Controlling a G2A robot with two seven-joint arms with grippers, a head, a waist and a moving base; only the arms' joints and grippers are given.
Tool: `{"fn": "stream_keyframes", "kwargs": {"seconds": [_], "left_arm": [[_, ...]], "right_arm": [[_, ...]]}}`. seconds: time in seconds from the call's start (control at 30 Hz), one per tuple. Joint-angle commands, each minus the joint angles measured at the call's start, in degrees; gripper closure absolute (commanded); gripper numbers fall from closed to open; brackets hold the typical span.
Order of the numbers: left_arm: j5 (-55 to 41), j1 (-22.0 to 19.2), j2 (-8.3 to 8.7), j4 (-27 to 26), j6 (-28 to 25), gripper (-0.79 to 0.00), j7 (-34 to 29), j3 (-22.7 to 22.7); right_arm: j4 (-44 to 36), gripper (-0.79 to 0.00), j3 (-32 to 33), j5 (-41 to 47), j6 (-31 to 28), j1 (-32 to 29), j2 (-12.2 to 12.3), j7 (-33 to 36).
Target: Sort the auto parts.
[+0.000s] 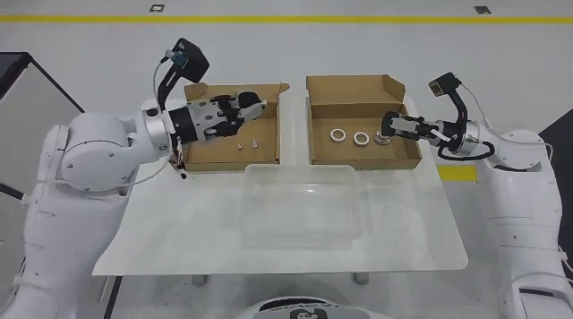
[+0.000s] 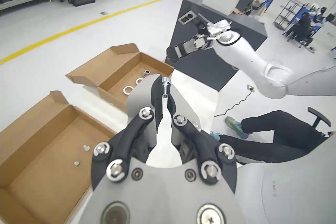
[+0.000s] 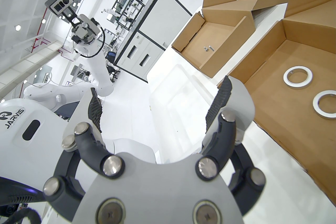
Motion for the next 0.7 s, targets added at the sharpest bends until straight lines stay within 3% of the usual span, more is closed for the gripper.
{"fn": "stream_keyframes", "kwargs": {"seconds": [0.0,0.23,0.67], "left_arm": [[3.14,-0.68,0.13,-0.19,1.35,0.0,-2.64,1.28],[11.25,-3.88,0.37,0.75,4.58,0.0,-9.86,5.84],[19.55,-9.99,0.01,5.22,6.46,0.0,-15.96,14.17]], "right_arm": [[0.0,-0.785,0.0,0.0,0.0,0.0,0.0,0.0],[0.0,-0.785,0.0,0.0,0.0,0.0,0.0,0.0],[0.0,-0.785,0.0,0.0,0.0,0.0,0.0,0.0]]}}
